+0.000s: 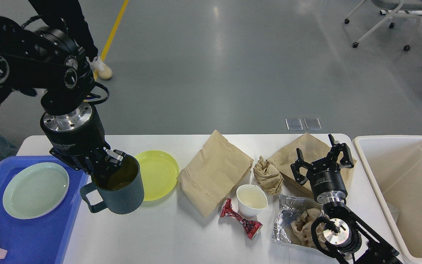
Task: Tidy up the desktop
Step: 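Carry the dark green mug into the blue tray and lower it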
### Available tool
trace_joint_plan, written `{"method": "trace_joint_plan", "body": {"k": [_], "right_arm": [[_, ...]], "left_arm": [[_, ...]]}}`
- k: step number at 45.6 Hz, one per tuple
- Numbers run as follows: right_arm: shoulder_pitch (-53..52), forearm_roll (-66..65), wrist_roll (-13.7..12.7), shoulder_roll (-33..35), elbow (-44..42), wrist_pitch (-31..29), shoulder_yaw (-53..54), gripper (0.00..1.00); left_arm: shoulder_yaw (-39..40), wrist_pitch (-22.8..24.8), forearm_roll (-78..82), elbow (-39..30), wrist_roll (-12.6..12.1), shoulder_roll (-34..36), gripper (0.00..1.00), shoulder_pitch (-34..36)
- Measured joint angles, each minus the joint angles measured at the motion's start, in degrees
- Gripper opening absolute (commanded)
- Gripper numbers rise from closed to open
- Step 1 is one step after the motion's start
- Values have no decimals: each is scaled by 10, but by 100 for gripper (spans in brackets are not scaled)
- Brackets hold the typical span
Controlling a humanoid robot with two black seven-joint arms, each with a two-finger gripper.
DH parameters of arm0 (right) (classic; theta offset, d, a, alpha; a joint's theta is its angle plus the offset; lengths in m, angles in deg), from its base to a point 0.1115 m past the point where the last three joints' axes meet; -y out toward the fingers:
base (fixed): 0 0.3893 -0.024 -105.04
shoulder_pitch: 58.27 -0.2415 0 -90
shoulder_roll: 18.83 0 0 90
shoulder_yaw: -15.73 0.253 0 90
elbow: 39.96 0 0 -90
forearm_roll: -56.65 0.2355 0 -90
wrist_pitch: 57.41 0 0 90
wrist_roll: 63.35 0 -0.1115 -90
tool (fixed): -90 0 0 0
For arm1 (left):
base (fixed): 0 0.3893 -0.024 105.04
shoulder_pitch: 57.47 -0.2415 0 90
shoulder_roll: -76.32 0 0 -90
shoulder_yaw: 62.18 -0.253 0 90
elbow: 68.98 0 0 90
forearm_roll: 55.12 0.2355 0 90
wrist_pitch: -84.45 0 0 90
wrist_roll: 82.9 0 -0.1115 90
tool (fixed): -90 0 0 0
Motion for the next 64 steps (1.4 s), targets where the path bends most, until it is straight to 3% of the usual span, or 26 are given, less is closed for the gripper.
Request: {"method": "trace_joint_plan", "body": {"k": [11,24,40,47,55,64], "right_arm": [[0,0,0,0,0,-1,0,100],[0,0,0,0,0,0,0,100],[0,0,0,0,1,0,0,100],[0,0,0,0,1,-1,0,100],[0,0,0,0,1,-1,0,100],[0,0,0,0,1,-1,0,100]], "left_arm": [[-27,42,-11,-5,4,20,0,79],[-63,45,-17,0,6,33,0,78],[-131,11,49,74,6,189,0,-66],[-102,-11,84,146,6,245,0,-187],[-44,-68,103,198,7,274,0,-317],[-38,-107,103,228,13,298,0,-386]]}}
